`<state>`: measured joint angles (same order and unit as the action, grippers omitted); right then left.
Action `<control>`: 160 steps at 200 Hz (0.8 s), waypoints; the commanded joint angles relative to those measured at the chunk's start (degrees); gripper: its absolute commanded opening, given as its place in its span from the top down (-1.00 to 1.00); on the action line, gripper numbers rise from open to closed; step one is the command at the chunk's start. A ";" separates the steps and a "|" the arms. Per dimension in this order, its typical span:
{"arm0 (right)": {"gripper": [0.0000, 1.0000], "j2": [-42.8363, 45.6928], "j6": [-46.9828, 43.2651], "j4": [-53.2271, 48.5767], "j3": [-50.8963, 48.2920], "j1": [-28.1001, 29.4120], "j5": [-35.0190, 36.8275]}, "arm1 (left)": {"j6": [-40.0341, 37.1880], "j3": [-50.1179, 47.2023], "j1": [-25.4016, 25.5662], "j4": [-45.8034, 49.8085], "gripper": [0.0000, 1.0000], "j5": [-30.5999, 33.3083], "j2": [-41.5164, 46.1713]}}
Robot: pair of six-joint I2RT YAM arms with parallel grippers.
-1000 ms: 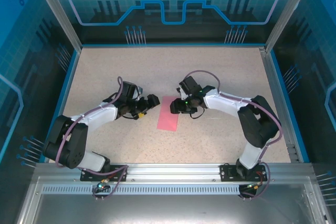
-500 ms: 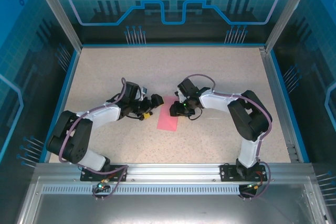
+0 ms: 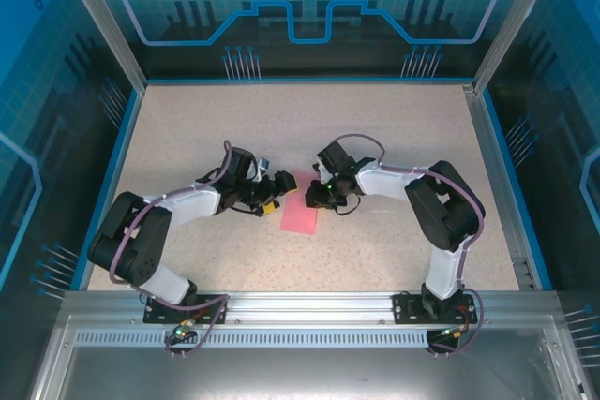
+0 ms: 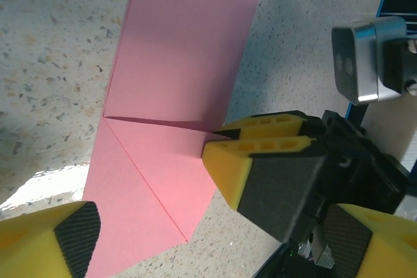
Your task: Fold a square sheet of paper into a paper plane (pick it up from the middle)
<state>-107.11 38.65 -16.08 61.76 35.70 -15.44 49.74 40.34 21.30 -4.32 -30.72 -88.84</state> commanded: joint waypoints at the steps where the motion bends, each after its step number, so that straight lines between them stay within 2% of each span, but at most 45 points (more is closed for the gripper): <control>1: 0.62 1.79 1.83 1.15 -1.41 -1.07 0.70 | 0.74 -0.66 0.65 -2.67 -0.72 -3.32 -1.69; 26: 0.74 2.41 2.95 2.09 -2.47 -1.42 1.24 | 1.01 -0.14 1.27 -3.60 -0.54 -4.67 -3.40; 64: 0.90 3.63 3.97 4.12 -4.43 -2.04 1.49 | 0.34 1.40 2.34 -2.77 -0.42 -4.95 -5.53; 100: 0.91 4.01 4.32 4.17 -4.85 -2.34 1.64 | -0.09 2.44 2.87 -2.02 -0.30 -4.88 -6.85; 160: 0.89 4.01 4.32 4.14 -5.09 -2.39 1.46 | -1.75 6.72 3.49 0.17 0.07 -4.83 -10.52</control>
<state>-104.64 42.48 -12.73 57.25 34.28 -14.37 49.84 44.27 24.47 -6.20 -34.39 -97.49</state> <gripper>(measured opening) 0.053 0.487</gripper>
